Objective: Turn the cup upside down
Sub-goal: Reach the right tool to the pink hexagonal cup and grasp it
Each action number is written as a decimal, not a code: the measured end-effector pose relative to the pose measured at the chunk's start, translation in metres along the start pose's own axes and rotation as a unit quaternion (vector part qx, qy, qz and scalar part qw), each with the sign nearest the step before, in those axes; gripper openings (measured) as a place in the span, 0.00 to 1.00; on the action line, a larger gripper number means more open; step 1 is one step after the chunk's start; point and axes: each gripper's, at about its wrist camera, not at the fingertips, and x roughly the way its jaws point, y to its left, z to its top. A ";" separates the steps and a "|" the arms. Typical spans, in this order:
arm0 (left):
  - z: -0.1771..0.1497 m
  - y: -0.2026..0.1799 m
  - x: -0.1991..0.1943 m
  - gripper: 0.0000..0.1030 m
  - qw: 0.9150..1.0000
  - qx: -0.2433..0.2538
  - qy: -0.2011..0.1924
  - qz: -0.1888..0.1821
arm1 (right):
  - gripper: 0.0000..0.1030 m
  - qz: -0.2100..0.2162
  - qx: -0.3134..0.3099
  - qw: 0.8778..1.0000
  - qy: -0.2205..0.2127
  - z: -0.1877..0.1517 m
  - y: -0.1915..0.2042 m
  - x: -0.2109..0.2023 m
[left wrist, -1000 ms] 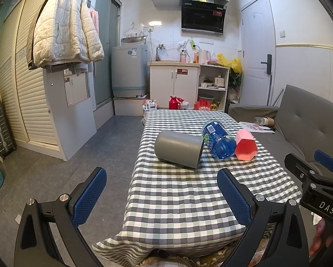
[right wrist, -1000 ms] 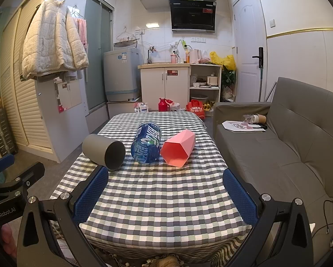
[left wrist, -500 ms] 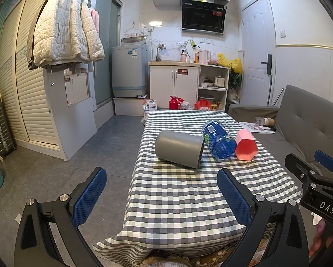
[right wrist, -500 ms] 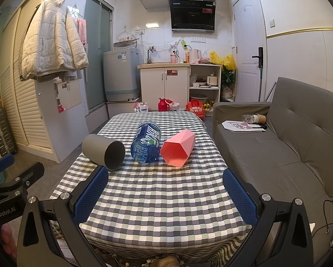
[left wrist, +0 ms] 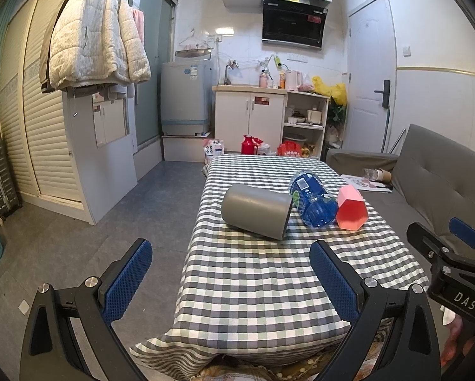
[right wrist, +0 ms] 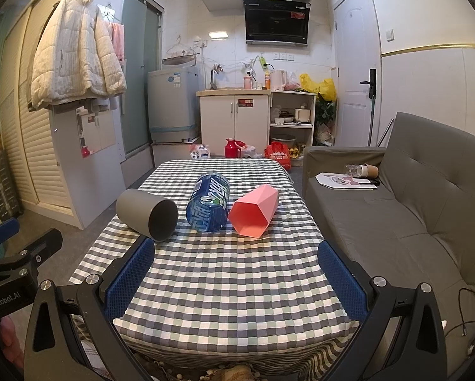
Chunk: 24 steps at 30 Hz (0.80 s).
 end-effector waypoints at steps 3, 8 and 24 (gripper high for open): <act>0.003 0.001 0.009 1.00 1.000 -0.004 0.015 0.002 | 1.00 -0.013 0.004 1.000 0.017 0.005 -0.003 0.009; 0.012 -0.001 0.034 1.00 0.998 0.008 0.054 0.023 | 1.00 -0.040 0.033 0.997 0.065 0.031 -0.023 0.040; 0.026 0.006 0.128 1.00 0.988 0.007 0.149 0.034 | 0.94 -0.029 0.068 0.977 0.202 0.062 -0.046 0.210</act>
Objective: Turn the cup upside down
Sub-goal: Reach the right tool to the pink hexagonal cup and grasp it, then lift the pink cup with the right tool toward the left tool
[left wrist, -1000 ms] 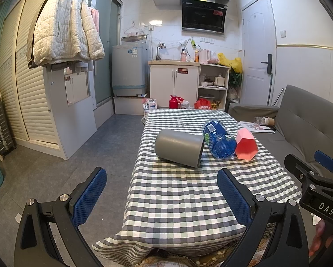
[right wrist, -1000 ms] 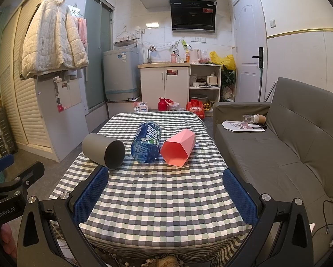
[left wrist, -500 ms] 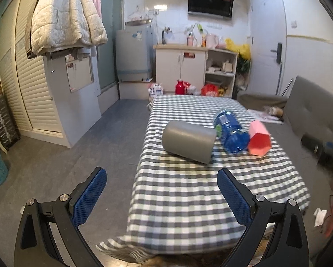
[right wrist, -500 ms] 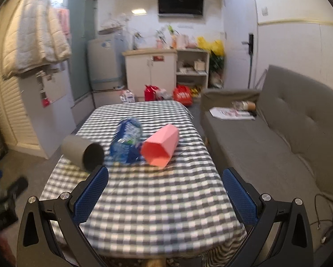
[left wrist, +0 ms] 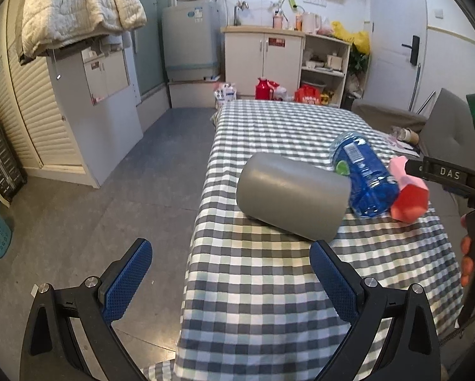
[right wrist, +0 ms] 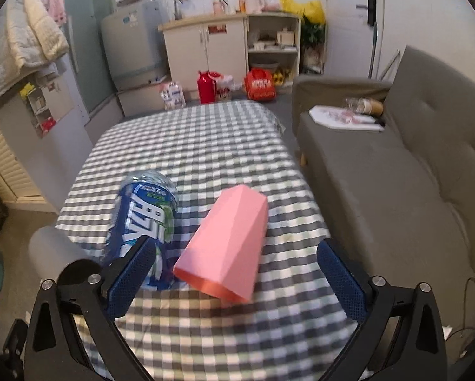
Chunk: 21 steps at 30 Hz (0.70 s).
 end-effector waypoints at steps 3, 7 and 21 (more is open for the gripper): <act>-0.001 0.000 0.009 1.00 1.000 0.000 0.007 0.004 | 0.91 0.003 0.019 1.000 0.020 -0.003 -0.002 0.016; -0.003 -0.003 0.017 1.00 1.000 0.005 0.017 0.003 | 0.86 0.011 0.028 0.999 0.041 -0.006 -0.003 0.027; -0.006 -0.015 -0.016 1.00 1.000 0.001 0.021 -0.010 | 0.64 0.070 0.047 0.993 0.085 -0.038 -0.006 -0.007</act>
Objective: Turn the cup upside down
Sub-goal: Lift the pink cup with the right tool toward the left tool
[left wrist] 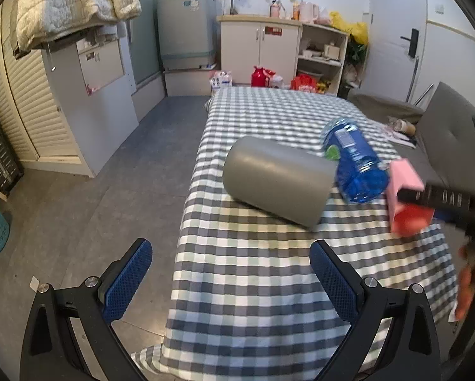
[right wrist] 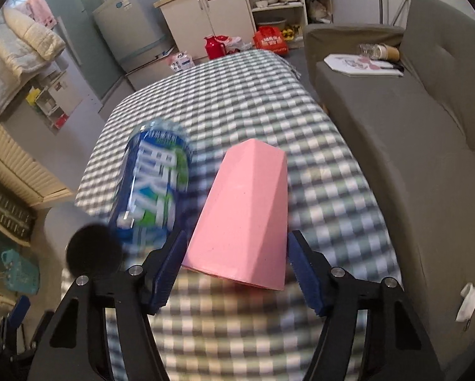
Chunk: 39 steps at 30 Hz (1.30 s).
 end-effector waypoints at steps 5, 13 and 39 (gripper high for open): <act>0.000 0.000 -0.025 1.00 1.000 -0.002 -0.017 -0.005 | 0.64 0.020 -0.019 0.999 0.024 -0.042 0.011 -0.024; -0.009 0.012 -0.048 1.00 1.000 -0.013 -0.022 0.003 | 0.64 0.052 -0.066 0.996 0.041 -0.092 0.051 -0.039; 0.010 -0.055 -0.039 1.00 0.998 0.035 0.044 -0.030 | 0.82 -0.018 -0.116 0.989 -0.085 -0.059 0.001 -0.118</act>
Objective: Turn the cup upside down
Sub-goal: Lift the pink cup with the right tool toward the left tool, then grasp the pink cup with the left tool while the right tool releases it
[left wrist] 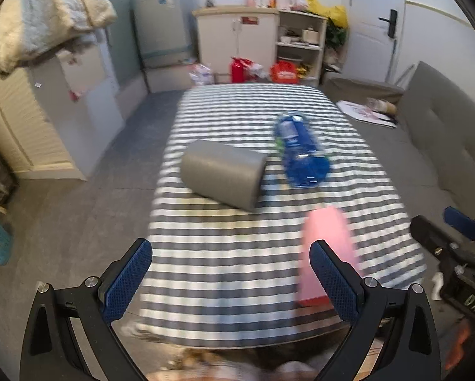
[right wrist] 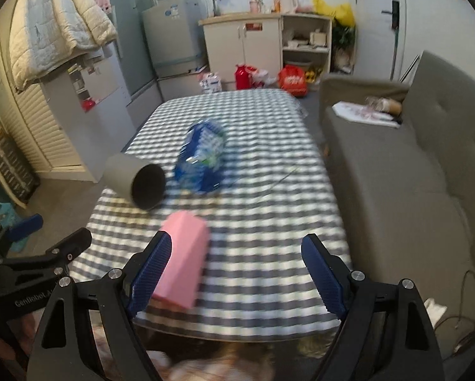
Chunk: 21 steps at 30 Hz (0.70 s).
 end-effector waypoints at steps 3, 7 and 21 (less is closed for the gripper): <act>0.011 -0.016 0.003 1.00 1.000 0.001 0.008 -0.019 | 0.82 -0.013 0.001 1.000 -0.012 0.003 -0.019 -0.005; 0.024 -0.046 0.016 1.00 0.998 0.042 0.034 -0.025 | 0.82 -0.038 0.001 0.999 -0.020 0.002 -0.038 -0.005; 0.028 -0.082 0.110 0.98 0.981 0.084 0.171 -0.034 | 0.82 -0.050 0.016 0.998 0.019 -0.014 -0.067 0.038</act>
